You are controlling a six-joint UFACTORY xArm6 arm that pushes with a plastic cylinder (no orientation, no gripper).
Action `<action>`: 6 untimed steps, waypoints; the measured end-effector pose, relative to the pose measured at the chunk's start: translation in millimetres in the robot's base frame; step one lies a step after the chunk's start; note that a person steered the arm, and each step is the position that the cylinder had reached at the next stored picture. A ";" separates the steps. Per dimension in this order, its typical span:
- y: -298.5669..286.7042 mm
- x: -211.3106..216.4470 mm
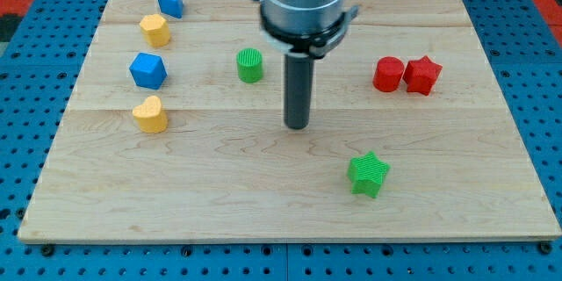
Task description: Move the green star below the red star
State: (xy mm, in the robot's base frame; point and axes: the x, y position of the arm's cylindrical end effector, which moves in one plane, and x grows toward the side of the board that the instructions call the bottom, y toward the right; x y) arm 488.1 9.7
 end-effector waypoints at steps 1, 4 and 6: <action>32.3 74.4; 90.0 52.0; 64.0 -7.4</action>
